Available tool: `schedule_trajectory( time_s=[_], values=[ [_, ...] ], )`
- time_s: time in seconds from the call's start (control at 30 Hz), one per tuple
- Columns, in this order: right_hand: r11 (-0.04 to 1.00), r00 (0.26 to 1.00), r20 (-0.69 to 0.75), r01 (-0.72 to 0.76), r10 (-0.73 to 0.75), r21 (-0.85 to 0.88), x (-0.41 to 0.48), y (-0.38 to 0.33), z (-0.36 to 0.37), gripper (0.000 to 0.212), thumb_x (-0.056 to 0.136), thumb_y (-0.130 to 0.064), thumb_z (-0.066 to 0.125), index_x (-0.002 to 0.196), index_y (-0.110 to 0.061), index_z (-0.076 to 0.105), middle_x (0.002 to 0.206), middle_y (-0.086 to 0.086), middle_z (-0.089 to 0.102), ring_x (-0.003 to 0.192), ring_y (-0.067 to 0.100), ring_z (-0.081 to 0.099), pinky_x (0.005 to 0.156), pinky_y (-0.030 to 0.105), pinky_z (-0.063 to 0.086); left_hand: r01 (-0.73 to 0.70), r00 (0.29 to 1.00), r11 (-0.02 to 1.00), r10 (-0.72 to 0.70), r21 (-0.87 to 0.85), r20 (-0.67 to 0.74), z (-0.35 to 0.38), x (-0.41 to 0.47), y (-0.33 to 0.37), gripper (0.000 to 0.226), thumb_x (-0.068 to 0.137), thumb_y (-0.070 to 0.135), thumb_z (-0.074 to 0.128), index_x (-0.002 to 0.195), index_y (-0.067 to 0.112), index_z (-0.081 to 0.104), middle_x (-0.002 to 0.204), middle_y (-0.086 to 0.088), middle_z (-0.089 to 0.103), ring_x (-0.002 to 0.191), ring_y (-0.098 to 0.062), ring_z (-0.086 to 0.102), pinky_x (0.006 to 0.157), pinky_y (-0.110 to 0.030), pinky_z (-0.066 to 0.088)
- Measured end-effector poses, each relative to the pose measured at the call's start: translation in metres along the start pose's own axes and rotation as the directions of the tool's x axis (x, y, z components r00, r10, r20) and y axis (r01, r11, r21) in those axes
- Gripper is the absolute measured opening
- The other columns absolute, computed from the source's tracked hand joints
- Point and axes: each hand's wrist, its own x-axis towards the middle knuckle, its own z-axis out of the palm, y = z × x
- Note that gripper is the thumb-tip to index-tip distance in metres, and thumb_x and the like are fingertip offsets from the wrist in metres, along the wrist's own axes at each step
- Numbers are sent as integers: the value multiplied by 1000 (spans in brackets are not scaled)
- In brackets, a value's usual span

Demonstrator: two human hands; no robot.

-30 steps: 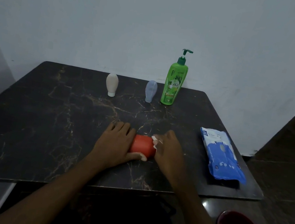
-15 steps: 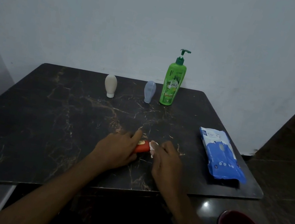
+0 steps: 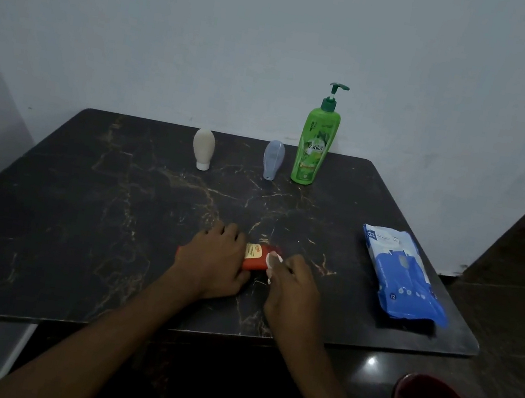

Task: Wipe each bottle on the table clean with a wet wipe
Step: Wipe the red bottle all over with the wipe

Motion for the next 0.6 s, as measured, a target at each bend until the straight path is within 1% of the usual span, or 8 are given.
schedule_trajectory(
  time_s=[0.07,0.13,0.23,0.3,0.37,0.43,0.5,0.6],
  values=[
    [1000,1000,-2,-5,5,-4,7,2,2,31,89,-8,67,120,-12,68,96,-1,54,81,8,45,68,19,37,13,1000,1000,-13,-1,-3,1,0,0,61,86,66,37,120,17,51,121,-7,56,108,-23,53,87,-40,51],
    [999,998,51,-25,26,-31,22,0,-2,28,90,-10,65,117,-15,69,97,-3,50,81,7,45,67,21,38,23,1000,1000,-23,6,-4,3,-2,1,65,82,69,30,118,18,50,120,-6,56,106,-23,53,84,-39,50],
    [997,994,102,-21,29,-80,32,-5,-6,33,87,-12,65,119,-18,67,98,-5,45,87,11,49,74,25,46,48,999,999,-48,-2,-19,7,-2,0,65,82,71,36,121,20,47,121,-5,55,106,-22,54,82,-39,49],
    [996,996,90,-4,12,-89,24,-7,-5,37,90,-15,64,128,-18,62,105,-2,49,90,10,48,74,23,43,75,997,997,-75,-14,-28,7,-2,-2,68,81,74,40,124,21,44,123,-4,55,107,-22,56,82,-39,49],
    [999,998,68,6,-3,-46,11,-6,0,36,92,-14,63,128,-17,63,103,-2,53,85,8,45,71,20,37,93,995,996,-93,-15,-36,9,-3,-5,71,80,76,41,126,22,43,124,-4,54,106,-22,57,81,-39,48],
    [999,999,39,-14,12,52,3,-3,5,31,93,-11,64,123,-15,67,94,-4,51,79,8,47,67,18,38,101,992,995,-101,1,-70,13,-6,-5,70,80,78,40,122,21,44,120,-4,56,102,-22,58,79,-38,47],
    [996,999,26,-48,46,77,6,-3,3,31,93,-10,63,123,-16,67,94,-7,49,80,9,50,67,15,39,100,990,995,-100,2,-104,16,-9,-5,70,81,78,38,119,20,46,117,-4,59,100,-22,58,81,-40,47],
    [997,997,57,-47,51,-57,26,-12,-3,32,92,-18,63,124,-19,65,103,-4,48,91,10,49,74,18,40,69,986,998,-67,5,-156,16,-10,-4,70,84,77,38,119,18,48,115,-5,61,101,-22,57,85,-42,46]
  ],
)
